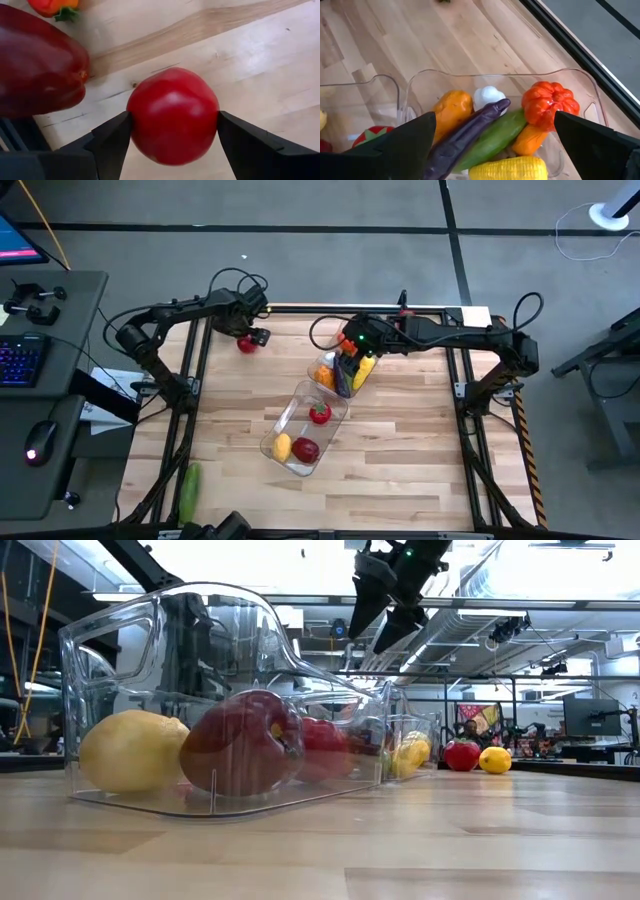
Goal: Sort produce into baskets
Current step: Put the left red tomato into the bottom transparent bin
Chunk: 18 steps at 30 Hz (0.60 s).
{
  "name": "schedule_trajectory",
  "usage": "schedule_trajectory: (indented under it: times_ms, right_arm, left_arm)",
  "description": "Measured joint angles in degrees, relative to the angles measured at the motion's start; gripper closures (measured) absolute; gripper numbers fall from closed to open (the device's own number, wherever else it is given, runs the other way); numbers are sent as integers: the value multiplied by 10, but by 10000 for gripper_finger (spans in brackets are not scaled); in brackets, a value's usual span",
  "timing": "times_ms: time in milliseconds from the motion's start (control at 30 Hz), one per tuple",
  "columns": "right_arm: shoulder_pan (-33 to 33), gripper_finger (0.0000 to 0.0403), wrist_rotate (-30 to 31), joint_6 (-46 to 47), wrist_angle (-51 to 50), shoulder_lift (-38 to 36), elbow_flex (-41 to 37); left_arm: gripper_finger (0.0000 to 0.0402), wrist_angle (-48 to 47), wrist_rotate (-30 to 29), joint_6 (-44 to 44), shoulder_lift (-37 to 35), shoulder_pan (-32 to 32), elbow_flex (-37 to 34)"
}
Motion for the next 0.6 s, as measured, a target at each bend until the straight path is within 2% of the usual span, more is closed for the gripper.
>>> schedule_trajectory:
  times_ms: [433,600]
  right_arm:
    - [7,4,0,-1,0,0,0]
    - [7,4,0,-1,0,0,0]
  left_arm:
    - [128,-2,-10,8,-13,-5,16]
    - [128,8,9,61,-29,-5,25]
